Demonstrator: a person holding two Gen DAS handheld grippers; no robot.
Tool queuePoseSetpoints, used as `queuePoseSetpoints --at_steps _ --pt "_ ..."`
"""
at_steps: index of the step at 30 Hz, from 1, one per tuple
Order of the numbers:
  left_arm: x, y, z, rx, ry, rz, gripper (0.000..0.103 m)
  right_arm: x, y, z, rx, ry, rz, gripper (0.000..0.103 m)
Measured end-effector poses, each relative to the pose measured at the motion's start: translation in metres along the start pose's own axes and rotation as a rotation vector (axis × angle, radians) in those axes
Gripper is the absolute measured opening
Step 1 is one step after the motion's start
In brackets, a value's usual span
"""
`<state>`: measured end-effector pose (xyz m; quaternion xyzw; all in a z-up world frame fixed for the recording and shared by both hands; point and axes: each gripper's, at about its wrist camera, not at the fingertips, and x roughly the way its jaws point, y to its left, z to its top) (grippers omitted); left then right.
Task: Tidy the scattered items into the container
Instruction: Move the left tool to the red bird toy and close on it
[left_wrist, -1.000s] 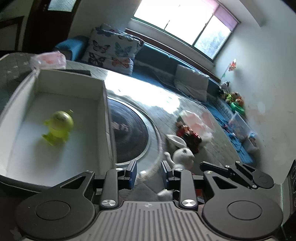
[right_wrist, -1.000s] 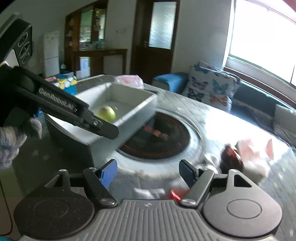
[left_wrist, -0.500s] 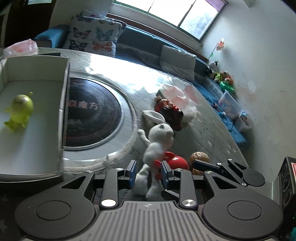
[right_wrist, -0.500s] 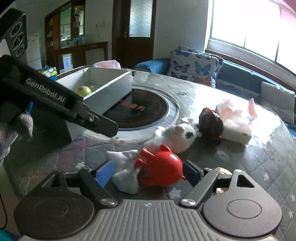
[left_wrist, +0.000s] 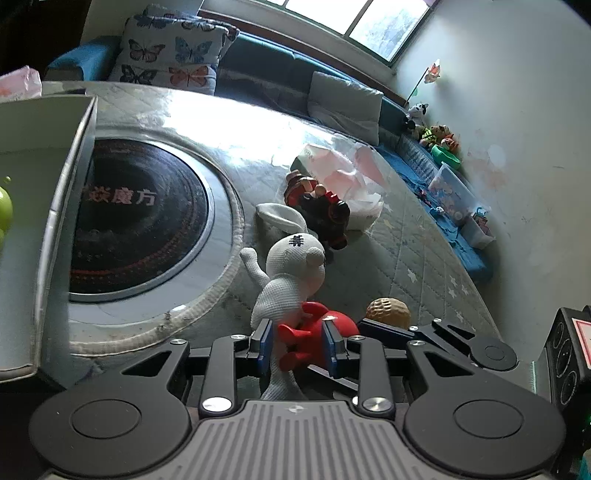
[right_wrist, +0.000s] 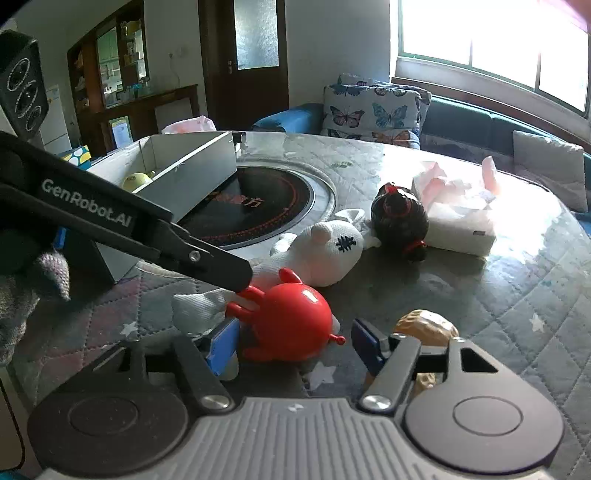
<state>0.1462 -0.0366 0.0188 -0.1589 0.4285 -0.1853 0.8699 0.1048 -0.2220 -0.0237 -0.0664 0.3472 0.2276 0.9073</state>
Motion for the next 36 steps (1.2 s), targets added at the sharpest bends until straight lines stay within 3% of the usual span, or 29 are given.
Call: queuePoseSetpoints --at_steps 17,19,36 --pt "0.015 -0.012 0.000 0.067 0.000 -0.034 0.029 0.010 -0.002 0.001 -0.001 -0.004 0.020 0.064" --pt "0.015 -0.014 0.000 0.076 -0.003 -0.039 0.028 0.011 -0.001 0.001 -0.008 -0.005 0.012 0.058" --pt "0.002 -0.005 -0.008 0.047 0.011 -0.080 0.028 -0.001 0.004 -0.003 0.001 -0.008 0.014 0.055"
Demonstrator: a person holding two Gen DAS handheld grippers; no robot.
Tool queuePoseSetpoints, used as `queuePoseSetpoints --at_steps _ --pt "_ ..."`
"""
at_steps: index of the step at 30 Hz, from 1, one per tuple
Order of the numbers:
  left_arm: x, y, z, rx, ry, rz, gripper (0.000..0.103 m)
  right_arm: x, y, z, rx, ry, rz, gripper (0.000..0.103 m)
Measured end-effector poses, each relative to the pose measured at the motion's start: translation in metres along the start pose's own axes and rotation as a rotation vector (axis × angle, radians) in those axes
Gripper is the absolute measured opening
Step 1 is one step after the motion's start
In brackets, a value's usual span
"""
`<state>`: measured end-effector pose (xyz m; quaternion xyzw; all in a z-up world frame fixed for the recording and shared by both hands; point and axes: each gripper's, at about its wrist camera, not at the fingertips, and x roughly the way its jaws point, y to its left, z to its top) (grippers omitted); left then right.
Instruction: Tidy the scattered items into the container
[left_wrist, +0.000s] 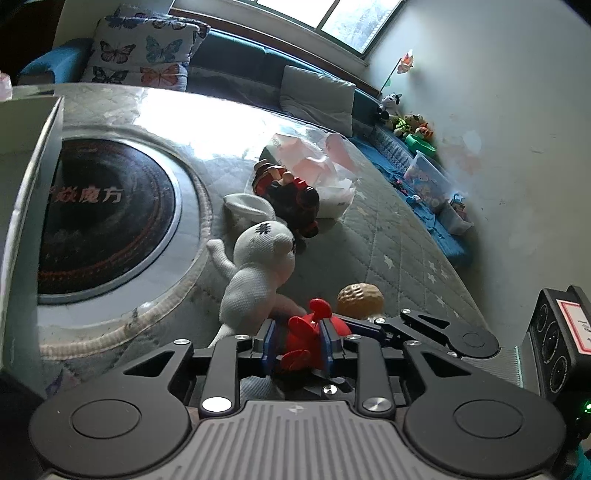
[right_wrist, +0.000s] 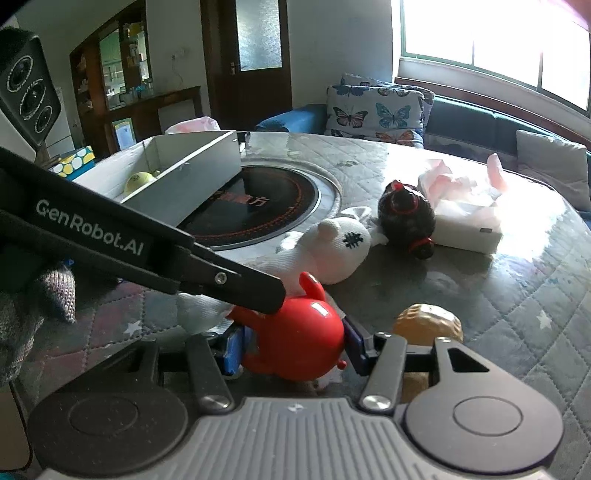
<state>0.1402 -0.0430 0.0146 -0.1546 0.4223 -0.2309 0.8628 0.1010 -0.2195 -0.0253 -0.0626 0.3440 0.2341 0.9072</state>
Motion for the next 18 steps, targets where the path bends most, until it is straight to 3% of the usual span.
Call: queuePoseSetpoints --at_steps 9,18 --pt "-0.006 0.008 -0.008 -0.024 0.004 -0.029 0.030 -0.001 0.007 -0.003 -0.015 0.006 -0.003 0.055" --pt "-0.049 0.016 -0.002 -0.051 -0.098 -0.021 0.028 -0.010 0.029 0.022 -0.098 -0.038 0.016 0.055"
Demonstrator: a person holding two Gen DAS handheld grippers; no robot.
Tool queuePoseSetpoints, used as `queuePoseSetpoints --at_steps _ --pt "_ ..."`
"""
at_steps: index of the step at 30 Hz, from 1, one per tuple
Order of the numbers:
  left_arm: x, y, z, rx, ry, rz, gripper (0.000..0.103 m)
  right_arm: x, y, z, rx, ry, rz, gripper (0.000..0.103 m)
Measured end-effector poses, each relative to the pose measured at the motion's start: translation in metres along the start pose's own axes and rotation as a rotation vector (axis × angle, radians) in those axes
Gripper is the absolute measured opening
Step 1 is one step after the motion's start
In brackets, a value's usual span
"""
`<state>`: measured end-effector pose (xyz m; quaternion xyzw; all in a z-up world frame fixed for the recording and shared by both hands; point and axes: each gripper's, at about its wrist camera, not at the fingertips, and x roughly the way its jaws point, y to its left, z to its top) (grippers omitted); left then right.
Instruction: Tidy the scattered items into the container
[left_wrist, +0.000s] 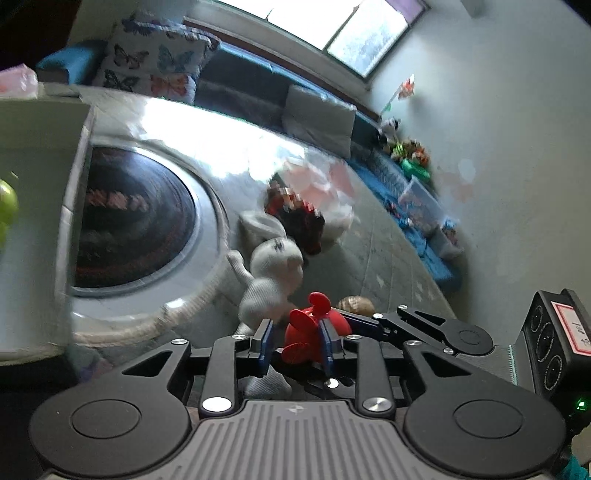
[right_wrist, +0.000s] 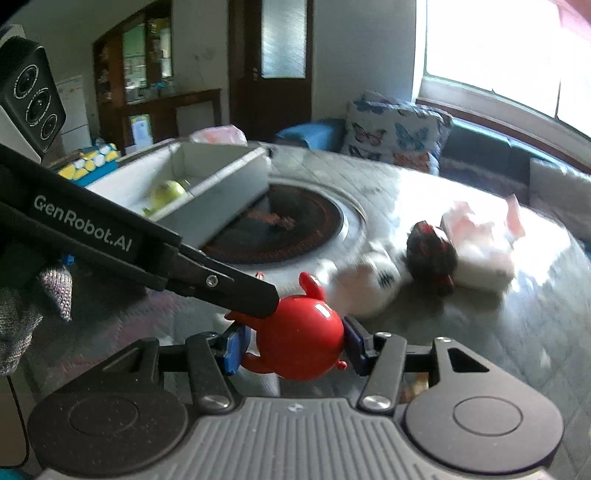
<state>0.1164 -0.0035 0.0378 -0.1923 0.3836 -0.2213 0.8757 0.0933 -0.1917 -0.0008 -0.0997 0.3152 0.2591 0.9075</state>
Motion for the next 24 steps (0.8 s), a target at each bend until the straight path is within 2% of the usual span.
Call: queuePoseSetpoints --at_steps 4,13,18,24 --pt "-0.032 0.013 0.008 -0.011 -0.072 0.031 0.028 0.004 0.020 0.026 -0.061 -0.039 0.042 0.055" --pt "-0.100 0.063 0.023 -0.068 -0.214 0.160 0.028 0.037 0.084 0.089 -0.187 -0.107 0.167 0.054" --pt "-0.117 0.099 0.026 -0.142 -0.235 0.206 0.028 0.067 0.115 0.111 -0.219 -0.090 0.231 0.054" --pt "-0.116 0.134 0.026 -0.214 -0.204 0.247 0.028 0.106 0.139 0.119 -0.234 0.002 0.287 0.055"
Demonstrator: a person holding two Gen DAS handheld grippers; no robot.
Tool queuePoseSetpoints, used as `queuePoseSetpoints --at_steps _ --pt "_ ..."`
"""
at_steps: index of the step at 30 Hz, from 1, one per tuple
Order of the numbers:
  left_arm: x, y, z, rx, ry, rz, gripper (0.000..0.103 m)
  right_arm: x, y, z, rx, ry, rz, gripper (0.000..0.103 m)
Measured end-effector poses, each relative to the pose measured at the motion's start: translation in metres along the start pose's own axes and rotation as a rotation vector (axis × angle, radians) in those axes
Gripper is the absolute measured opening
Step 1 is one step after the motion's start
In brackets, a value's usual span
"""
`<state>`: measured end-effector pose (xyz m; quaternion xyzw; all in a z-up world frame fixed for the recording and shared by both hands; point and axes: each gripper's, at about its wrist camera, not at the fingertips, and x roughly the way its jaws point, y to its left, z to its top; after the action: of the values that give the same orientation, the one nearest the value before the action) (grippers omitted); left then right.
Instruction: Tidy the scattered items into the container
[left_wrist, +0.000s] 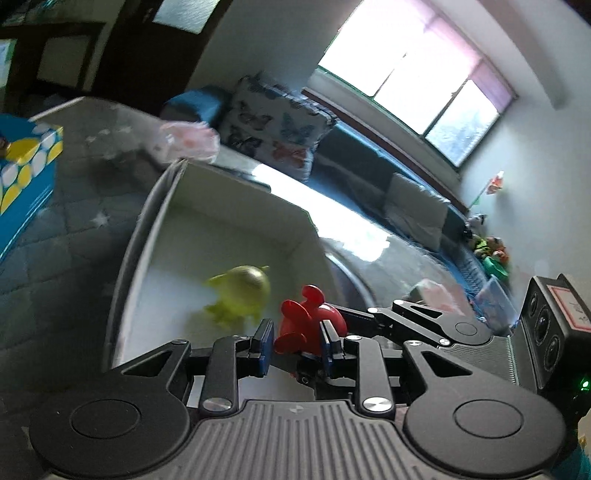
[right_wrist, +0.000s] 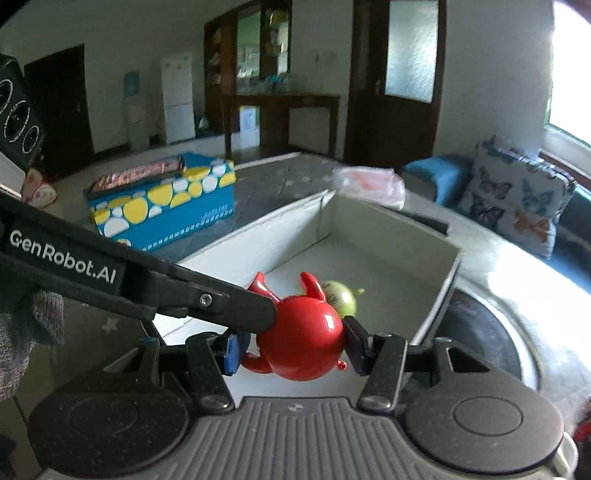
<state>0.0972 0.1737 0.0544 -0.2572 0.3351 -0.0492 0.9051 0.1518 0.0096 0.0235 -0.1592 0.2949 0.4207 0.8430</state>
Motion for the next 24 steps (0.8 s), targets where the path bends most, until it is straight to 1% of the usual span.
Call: queuePoseSetpoints --at_steps 6,10,14,19,24 --pt "0.014 0.020 0.002 -0.031 0.039 0.033 0.028 0.029 -0.003 0.000 0.005 0.085 0.029 0.054" --pt "0.019 0.026 0.003 -0.035 0.056 0.046 0.028 0.043 -0.007 0.002 0.012 0.135 0.046 0.055" --pt "0.026 0.029 0.004 -0.034 0.076 0.064 0.028 0.056 -0.007 0.006 0.005 0.179 0.043 0.055" --pt "0.031 0.032 0.005 -0.036 0.083 0.067 0.028 0.067 -0.006 0.007 -0.003 0.216 0.046 0.055" --pt "0.029 0.030 0.004 -0.034 0.079 0.070 0.028 0.068 -0.005 0.007 -0.007 0.223 0.043 0.055"
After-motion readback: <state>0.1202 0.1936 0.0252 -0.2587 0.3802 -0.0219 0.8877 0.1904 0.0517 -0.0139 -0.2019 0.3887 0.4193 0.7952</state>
